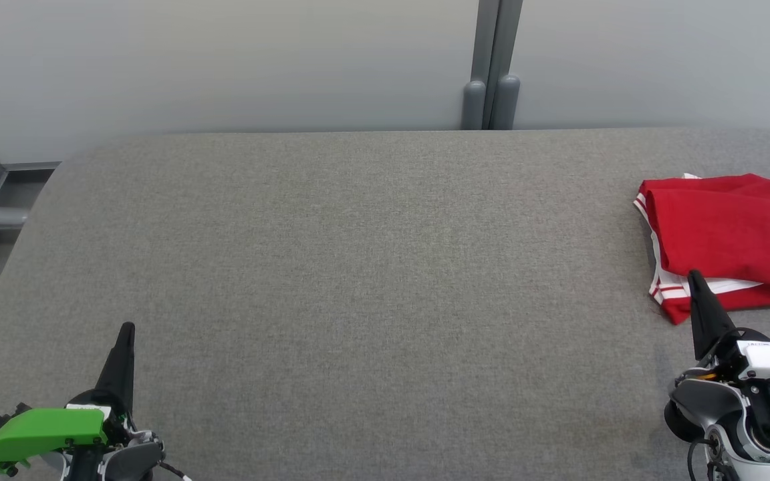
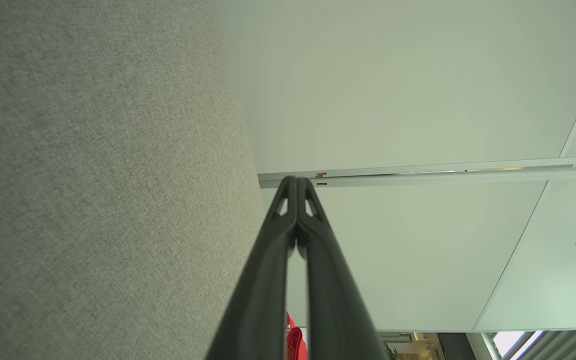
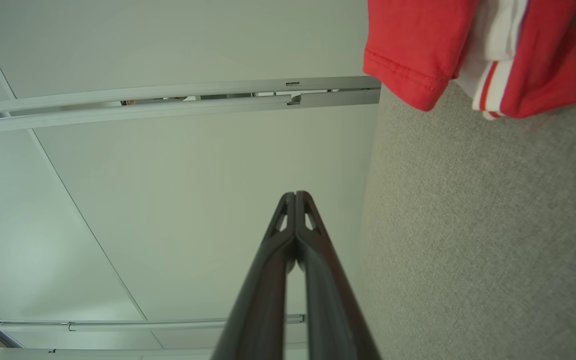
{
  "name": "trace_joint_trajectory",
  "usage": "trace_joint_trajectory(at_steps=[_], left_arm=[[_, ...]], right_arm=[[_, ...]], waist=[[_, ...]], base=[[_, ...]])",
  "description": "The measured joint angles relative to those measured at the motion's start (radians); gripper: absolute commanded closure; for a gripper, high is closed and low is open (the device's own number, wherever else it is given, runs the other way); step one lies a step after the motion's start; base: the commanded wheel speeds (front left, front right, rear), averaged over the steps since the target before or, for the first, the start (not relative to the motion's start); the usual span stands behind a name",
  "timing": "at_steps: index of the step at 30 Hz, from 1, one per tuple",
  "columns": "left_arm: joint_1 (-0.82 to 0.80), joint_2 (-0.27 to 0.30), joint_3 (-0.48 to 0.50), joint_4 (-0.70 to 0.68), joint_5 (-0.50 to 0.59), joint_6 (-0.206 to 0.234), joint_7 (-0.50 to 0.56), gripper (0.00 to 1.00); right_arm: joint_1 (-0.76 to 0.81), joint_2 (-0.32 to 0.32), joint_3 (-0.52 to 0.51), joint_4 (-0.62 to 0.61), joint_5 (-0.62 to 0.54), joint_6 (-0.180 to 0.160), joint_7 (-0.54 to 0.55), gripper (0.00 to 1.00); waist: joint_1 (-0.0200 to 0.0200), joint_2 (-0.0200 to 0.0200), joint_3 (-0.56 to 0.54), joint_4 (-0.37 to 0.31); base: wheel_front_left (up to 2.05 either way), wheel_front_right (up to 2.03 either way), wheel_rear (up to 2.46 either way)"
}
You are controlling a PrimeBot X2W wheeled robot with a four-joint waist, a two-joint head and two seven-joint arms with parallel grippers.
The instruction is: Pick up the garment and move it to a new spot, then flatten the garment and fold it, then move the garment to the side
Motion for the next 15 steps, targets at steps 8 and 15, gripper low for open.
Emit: trace_joint_trajectory(at_steps=[8, 15], left_arm=[[0.0, 0.0, 0.0, 0.0, 0.0, 0.0, 0.0, 1.0], [0.0, 0.0, 0.001, -0.001, 0.0, 0.0, 0.0, 1.0]], right_arm=[[0.0, 0.0, 0.0, 0.0, 0.0, 0.0, 0.0, 1.0], [0.0, 0.0, -0.001, 0.0, 0.0, 0.0, 0.001, 1.0]], waist=[[0.0, 0.0, 0.0, 0.0], [0.0, 0.0, 0.0, 0.0]], base=[[0.0, 0.0, 0.0], [0.0, 0.0, 0.0]])
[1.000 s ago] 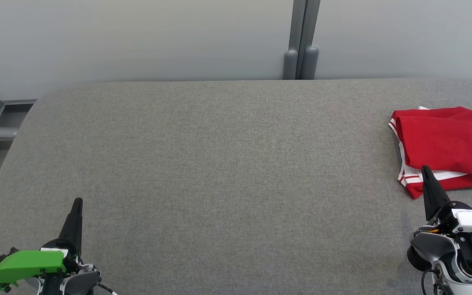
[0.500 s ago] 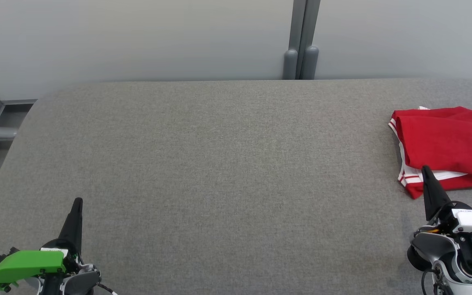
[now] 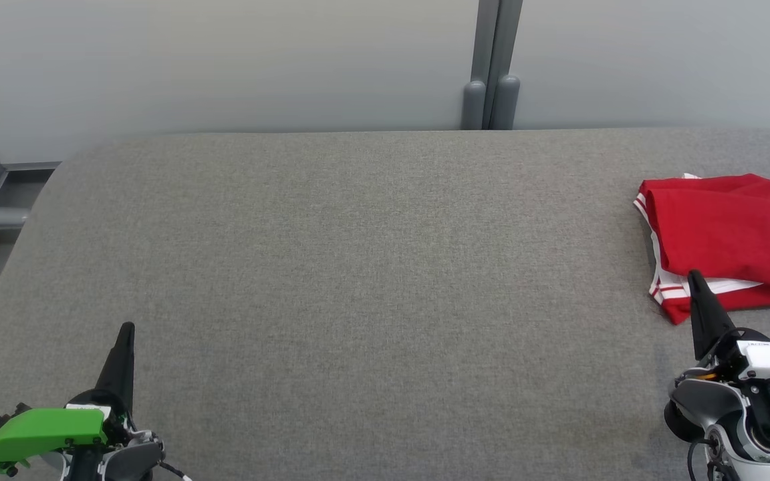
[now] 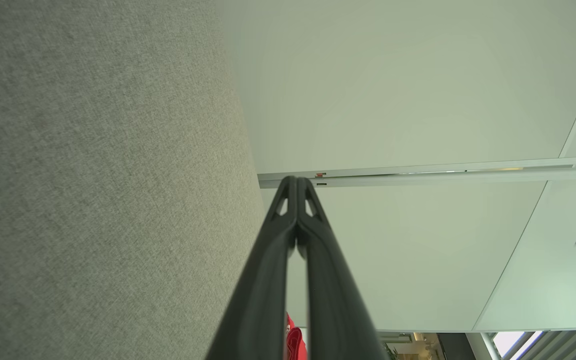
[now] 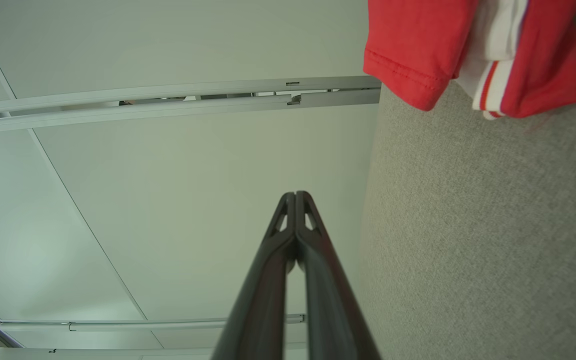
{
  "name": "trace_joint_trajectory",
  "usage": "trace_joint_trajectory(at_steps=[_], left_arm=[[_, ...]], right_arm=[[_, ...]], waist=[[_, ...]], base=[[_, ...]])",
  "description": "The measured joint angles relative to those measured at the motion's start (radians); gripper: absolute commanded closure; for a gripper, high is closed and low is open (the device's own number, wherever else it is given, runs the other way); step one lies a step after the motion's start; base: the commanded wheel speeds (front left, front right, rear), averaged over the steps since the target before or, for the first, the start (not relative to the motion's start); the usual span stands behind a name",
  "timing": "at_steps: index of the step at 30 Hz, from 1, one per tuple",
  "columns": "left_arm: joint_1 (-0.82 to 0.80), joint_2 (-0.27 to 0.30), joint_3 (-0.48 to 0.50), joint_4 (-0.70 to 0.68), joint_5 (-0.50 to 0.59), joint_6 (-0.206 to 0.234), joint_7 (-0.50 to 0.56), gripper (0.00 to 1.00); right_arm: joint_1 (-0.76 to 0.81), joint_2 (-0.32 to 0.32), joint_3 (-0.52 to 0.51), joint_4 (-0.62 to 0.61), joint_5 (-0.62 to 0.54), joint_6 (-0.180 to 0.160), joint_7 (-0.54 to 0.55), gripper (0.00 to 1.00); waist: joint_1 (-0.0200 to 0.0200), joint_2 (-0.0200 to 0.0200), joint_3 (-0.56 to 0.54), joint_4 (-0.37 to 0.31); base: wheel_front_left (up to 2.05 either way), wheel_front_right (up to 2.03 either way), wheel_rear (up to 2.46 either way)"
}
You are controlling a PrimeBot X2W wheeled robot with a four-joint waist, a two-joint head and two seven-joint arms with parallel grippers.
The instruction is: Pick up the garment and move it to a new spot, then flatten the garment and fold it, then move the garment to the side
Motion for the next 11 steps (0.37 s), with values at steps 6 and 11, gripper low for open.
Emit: trace_joint_trajectory(at_steps=[6, 11], left_arm=[[0.0, -0.001, 0.0, 0.0, 0.0, 0.0, 0.0, 1.0], [0.0, -0.001, 0.001, 0.0, 0.0, 0.0, 0.0, 1.0]], right_arm=[[0.0, 0.0, 0.0, 0.0, 0.0, 0.0, 0.0, 1.0], [0.0, 0.0, -0.001, 0.0, 0.0, 0.0, 0.0, 1.0]], waist=[[0.0, 0.0, 0.0, 0.0], [0.0, 0.0, 0.0, 0.0]], base=[[0.0, 0.0, 0.0], [0.0, 0.0, 0.0]])
